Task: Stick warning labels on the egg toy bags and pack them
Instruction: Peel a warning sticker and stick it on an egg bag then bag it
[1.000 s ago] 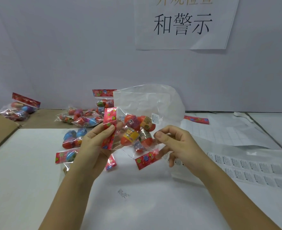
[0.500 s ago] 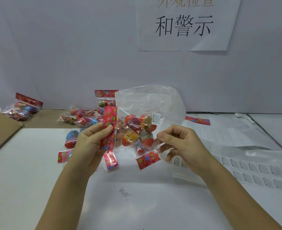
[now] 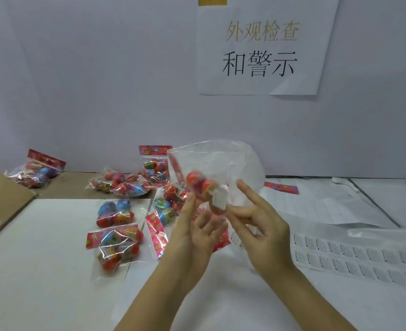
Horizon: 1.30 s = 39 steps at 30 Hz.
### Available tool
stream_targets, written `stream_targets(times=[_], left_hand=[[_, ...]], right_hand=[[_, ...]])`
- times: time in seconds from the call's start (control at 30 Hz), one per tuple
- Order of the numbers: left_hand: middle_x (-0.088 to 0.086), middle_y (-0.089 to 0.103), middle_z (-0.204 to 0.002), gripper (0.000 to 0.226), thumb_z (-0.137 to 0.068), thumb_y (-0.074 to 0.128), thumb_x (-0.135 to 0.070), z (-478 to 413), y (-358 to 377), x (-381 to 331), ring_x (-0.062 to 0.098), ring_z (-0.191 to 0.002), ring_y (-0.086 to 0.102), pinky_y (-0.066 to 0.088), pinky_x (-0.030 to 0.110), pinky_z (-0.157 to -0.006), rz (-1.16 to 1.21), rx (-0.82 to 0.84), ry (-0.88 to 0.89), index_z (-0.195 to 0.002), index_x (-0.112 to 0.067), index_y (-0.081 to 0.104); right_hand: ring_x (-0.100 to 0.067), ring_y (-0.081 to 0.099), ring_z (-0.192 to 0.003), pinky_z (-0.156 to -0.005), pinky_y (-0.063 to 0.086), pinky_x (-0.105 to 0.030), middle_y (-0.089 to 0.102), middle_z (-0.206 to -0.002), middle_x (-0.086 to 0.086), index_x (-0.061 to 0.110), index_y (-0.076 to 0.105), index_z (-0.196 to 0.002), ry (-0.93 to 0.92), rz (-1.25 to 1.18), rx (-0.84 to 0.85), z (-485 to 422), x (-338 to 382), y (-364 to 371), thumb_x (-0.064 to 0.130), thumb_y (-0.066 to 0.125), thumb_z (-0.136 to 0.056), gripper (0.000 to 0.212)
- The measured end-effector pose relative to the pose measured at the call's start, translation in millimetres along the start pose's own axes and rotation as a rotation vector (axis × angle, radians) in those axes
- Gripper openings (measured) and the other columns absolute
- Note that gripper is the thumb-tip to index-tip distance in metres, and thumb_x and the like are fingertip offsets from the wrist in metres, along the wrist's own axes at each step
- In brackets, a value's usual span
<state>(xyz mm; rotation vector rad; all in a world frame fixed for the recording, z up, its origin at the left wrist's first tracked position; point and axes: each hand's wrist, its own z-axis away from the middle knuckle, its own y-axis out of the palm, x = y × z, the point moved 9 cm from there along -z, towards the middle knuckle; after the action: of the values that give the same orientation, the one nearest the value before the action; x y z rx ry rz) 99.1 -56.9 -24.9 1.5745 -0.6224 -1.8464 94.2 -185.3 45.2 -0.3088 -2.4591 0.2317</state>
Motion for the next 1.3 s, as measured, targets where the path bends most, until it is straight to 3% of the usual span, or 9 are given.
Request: stream_targets(times=[0.1, 0.27, 0.33, 0.47, 0.6, 0.77, 0.93, 1.13, 1.3], left_hand=[[0.02, 0.069, -0.105, 0.065, -0.075, 0.063, -0.06, -2.0, -7.5, 3.6, 0.031, -0.088, 0.07, 0.061, 0.037, -0.071, 0.167, -0.037, -0.028, -0.111, -0.005, 0.068], [0.023, 0.065, -0.119, 0.088, -0.056, 0.075, -0.059, -3.9, -13.8, -2.5, 0.035, -0.11, 0.064, 0.055, 0.045, -0.091, 0.265, 0.021, -0.103, -0.121, 0.0, 0.067], [0.024, 0.059, -0.132, 0.1, -0.047, 0.086, -0.037, -3.5, -8.7, -10.5, 0.036, -0.125, 0.056, 0.045, 0.045, -0.105, 0.238, 0.119, -0.11, -0.133, 0.003, 0.056], [0.023, 0.057, -0.135, 0.11, -0.034, 0.087, -0.016, -7.8, -7.7, -12.9, 0.039, -0.125, 0.055, 0.052, 0.052, -0.095, 0.271, 0.215, -0.124, -0.136, -0.002, 0.052], [0.02, 0.066, -0.105, 0.087, -0.034, 0.09, -0.028, -10.2, -13.1, -14.4, 0.035, -0.093, 0.067, 0.059, 0.042, -0.075, 0.103, 0.225, -0.081, -0.114, -0.002, 0.064], [0.014, 0.073, -0.091, 0.054, -0.069, 0.075, -0.029, -14.2, -25.6, -24.6, 0.026, -0.077, 0.072, 0.057, 0.028, -0.057, -0.121, 0.158, -0.027, -0.115, -0.003, 0.061], [0.011, 0.069, -0.118, 0.056, -0.076, 0.07, -0.027, -20.3, -34.3, -30.5, 0.029, -0.108, 0.066, 0.053, 0.043, -0.096, -0.359, -0.056, 0.082, -0.129, -0.018, 0.054], [0.013, 0.071, -0.107, 0.07, -0.059, 0.086, -0.047, -4.4, -2.0, -22.7, 0.027, -0.096, 0.069, 0.06, 0.038, -0.078, -0.142, 0.152, 0.134, -0.115, -0.01, 0.067], [0.016, 0.071, -0.1, 0.036, -0.078, 0.066, -0.018, -8.5, -17.4, -28.0, 0.027, -0.09, 0.069, 0.06, 0.037, -0.074, -0.173, -0.009, 0.183, -0.113, -0.008, 0.065]], right_hand=[[-0.021, 0.069, -0.098, -0.076, 0.058, -0.032, 0.063, -0.122, -0.02, -0.002, 0.074, -0.091, -0.478, 0.345, 0.044, 15.3, 29.0, 8.0, 0.005, 0.071, -0.084, 0.011], [-0.022, 0.068, -0.099, -0.083, 0.054, -0.036, 0.07, -0.113, -0.008, 0.009, 0.076, -0.088, -0.602, 0.34, 0.161, 25.8, 37.6, 23.6, 0.016, 0.076, -0.08, 0.011], [-0.013, 0.064, -0.102, -0.09, 0.05, -0.029, 0.069, -0.113, 0.0, 0.017, 0.069, -0.1, -0.39, 0.147, 0.157, 20.9, 28.8, 22.7, 0.022, 0.071, -0.08, 0.021], [-0.001, 0.06, -0.092, -0.072, 0.047, -0.009, 0.057, -0.104, 0.026, 0.054, 0.046, -0.106, 0.345, -0.1, 0.112, 19.3, -14.7, 23.9, 0.05, 0.052, -0.084, 0.023], [-0.015, 0.068, -0.07, -0.057, 0.052, -0.027, 0.072, -0.086, 0.005, 0.03, 0.058, -0.108, 0.788, -0.503, 0.376, 42.0, -40.2, 60.2, 0.05, 0.053, -0.084, 0.032], [-0.029, 0.07, -0.066, -0.05, 0.055, -0.032, 0.071, -0.084, -0.016, 0.015, 0.064, -0.11, 0.917, -0.74, 0.235, 37.7, -40.8, 56.0, 0.029, 0.063, -0.086, 0.028], [-0.015, 0.071, -0.085, -0.062, 0.059, -0.029, 0.073, -0.089, 0.004, 0.032, 0.067, -0.103, 0.677, -0.459, 0.007, 24.4, -38.3, 25.6, 0.034, 0.063, -0.084, 0.019], [-0.023, 0.063, -0.087, -0.079, 0.049, -0.038, 0.068, -0.095, -0.005, 0.023, 0.074, -0.108, -0.277, 0.576, 0.027, 22.4, 24.7, 20.8, 0.032, 0.066, -0.088, 0.024], [-0.015, 0.054, -0.102, -0.091, 0.039, -0.035, 0.058, -0.112, 0.0, 0.03, 0.063, -0.123, -0.173, 0.424, 0.018, 22.8, 23.4, 20.8, 0.038, 0.067, -0.08, 0.043]])
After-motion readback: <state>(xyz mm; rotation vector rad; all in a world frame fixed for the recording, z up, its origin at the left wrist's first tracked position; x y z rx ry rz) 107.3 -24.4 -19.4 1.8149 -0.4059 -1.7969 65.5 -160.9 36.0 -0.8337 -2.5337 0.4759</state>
